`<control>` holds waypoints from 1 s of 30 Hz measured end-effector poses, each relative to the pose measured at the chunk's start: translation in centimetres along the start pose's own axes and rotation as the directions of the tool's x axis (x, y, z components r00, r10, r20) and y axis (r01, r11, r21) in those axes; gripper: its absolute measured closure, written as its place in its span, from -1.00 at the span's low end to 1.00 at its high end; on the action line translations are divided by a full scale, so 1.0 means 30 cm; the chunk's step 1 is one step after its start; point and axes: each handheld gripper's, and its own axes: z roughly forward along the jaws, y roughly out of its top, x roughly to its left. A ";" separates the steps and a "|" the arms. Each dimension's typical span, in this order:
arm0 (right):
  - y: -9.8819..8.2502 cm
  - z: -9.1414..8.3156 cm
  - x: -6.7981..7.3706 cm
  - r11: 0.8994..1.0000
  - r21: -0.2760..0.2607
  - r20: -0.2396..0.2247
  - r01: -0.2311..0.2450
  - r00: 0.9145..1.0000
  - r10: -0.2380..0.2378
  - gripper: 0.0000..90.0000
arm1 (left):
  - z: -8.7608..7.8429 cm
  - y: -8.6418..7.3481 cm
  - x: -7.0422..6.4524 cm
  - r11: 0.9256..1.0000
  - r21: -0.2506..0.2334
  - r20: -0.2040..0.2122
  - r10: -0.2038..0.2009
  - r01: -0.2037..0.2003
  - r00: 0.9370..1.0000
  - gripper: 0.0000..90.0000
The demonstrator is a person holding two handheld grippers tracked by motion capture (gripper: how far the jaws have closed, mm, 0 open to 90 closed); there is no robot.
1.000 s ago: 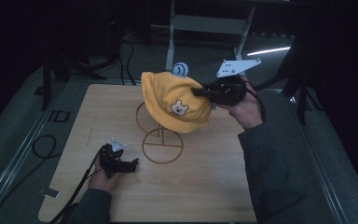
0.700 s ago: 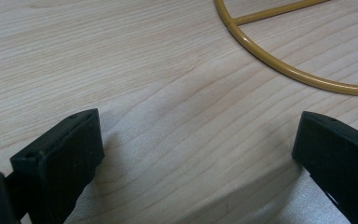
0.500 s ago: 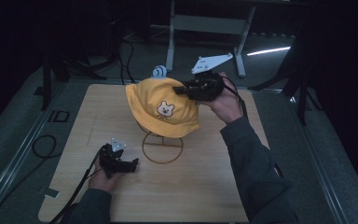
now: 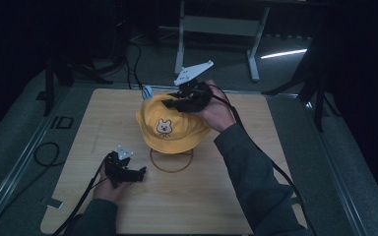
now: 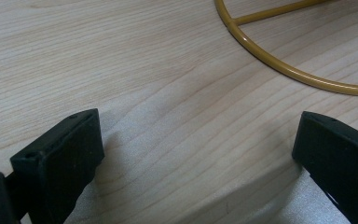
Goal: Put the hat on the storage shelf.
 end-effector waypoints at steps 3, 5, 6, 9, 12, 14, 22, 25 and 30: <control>-0.005 0.003 -0.002 1.000 0.005 0.012 0.003 1.000 -0.003 0.67 | 0.000 0.000 -0.001 1.000 -0.002 0.001 -0.003 0.003 1.000 -0.96; -0.008 -0.003 -0.012 1.000 -0.005 0.064 -0.006 0.998 0.006 0.63 | 0.000 0.000 0.000 1.000 0.000 0.000 0.002 -0.002 1.000 -0.96; -0.009 -0.004 -0.013 1.000 0.006 0.095 -0.001 0.995 0.000 0.62 | 0.000 0.000 0.000 1.000 -0.001 0.000 0.000 0.000 1.000 -0.96; -0.011 -0.002 -0.008 1.000 0.030 0.185 0.005 0.983 -0.011 0.56 | 0.000 0.000 0.000 1.000 -0.001 0.000 0.000 0.000 1.000 -0.96; -0.011 0.005 0.002 0.999 0.036 0.205 0.023 0.978 -0.030 0.52 | 0.000 0.000 0.000 1.000 -0.001 0.000 0.000 0.000 1.000 -0.96; -0.007 0.008 0.008 0.998 0.047 0.234 0.035 0.971 -0.045 0.50 | 0.000 0.000 0.000 1.000 -0.001 0.000 0.000 0.000 1.000 -0.96; -0.016 -0.014 0.018 1.000 0.004 0.110 0.003 0.994 -0.004 0.07 | 0.000 0.000 0.000 1.000 -0.001 0.000 0.000 0.000 1.000 -0.96; -0.016 -0.032 0.009 0.999 -0.004 0.106 -0.033 0.994 0.033 -0.14 | 0.000 0.000 0.000 1.000 -0.002 -0.001 -0.001 0.001 1.000 -0.96; -0.013 -0.068 0.008 0.998 -0.008 0.116 -0.056 0.992 0.057 -0.16 | 0.000 0.000 0.000 1.000 -0.003 -0.001 -0.001 0.001 1.000 -0.96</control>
